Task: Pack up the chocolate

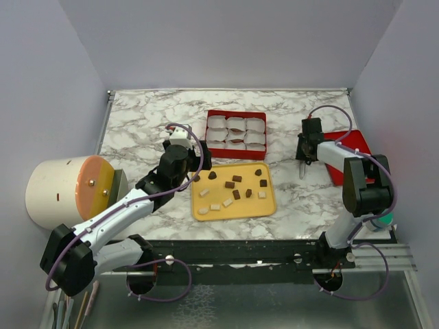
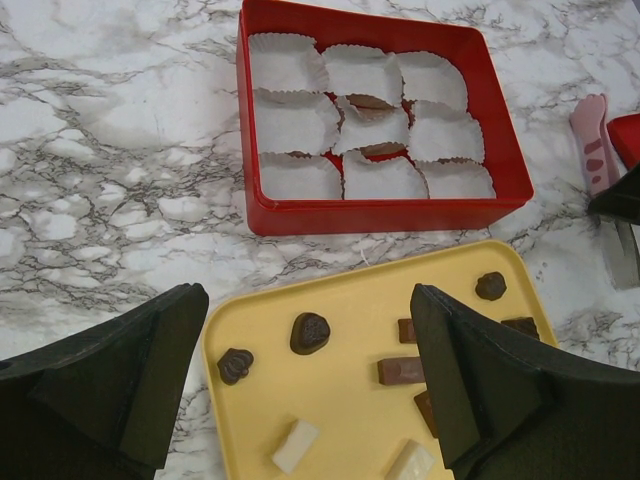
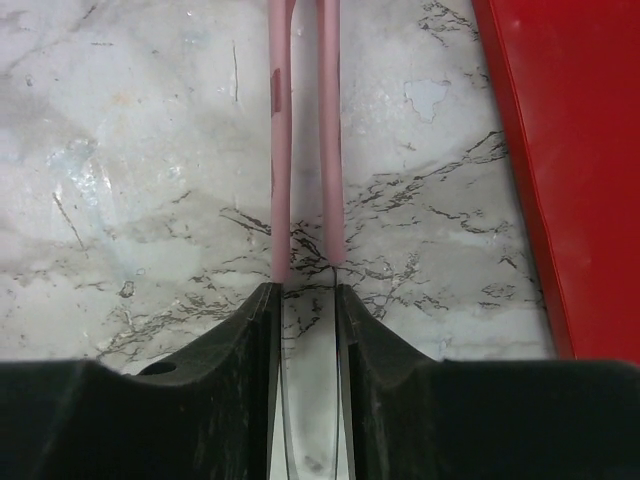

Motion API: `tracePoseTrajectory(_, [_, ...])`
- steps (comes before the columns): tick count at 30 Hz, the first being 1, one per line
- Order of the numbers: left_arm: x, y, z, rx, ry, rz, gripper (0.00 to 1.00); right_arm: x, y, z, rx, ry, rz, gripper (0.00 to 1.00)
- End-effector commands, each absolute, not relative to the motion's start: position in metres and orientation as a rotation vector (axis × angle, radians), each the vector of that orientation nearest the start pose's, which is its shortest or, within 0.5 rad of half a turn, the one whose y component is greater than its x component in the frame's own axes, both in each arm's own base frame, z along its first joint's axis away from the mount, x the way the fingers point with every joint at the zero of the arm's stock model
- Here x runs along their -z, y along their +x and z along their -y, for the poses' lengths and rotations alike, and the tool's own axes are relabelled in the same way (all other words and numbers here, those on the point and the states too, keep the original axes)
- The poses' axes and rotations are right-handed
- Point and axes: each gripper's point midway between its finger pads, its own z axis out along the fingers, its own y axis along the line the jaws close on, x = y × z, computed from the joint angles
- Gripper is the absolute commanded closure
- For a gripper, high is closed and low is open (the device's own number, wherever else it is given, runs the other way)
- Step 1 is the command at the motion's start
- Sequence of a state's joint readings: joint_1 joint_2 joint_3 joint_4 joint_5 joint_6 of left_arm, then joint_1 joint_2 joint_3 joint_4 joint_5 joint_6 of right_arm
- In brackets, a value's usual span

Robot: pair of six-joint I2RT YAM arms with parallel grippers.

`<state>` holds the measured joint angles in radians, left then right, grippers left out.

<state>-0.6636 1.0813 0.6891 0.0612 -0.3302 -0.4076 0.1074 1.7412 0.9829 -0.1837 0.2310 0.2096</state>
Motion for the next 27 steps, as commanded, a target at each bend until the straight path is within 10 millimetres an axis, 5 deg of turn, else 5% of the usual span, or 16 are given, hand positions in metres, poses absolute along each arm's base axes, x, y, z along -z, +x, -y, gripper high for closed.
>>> tracePoseTrajectory(1, [-0.196, 0.314, 0.194, 0.418, 0.013, -1.892, 0.07, -0.046, 0.394, -0.010, 0.160, 0.261, -2.496, 0.89])
tracePoseTrajectory(13, [-0.196, 0.314, 0.192, 0.403, 0.020, -1.894, 0.07, -0.070, 0.388, -0.014, 0.135, 0.263, -2.529, 0.99])
tracePoseTrajectory(27, [-0.200, 0.312, 0.193, 0.418, 0.021, -1.891, 0.08, -0.100, 0.376, -0.027, 0.087, 0.235, -2.520, 0.99])
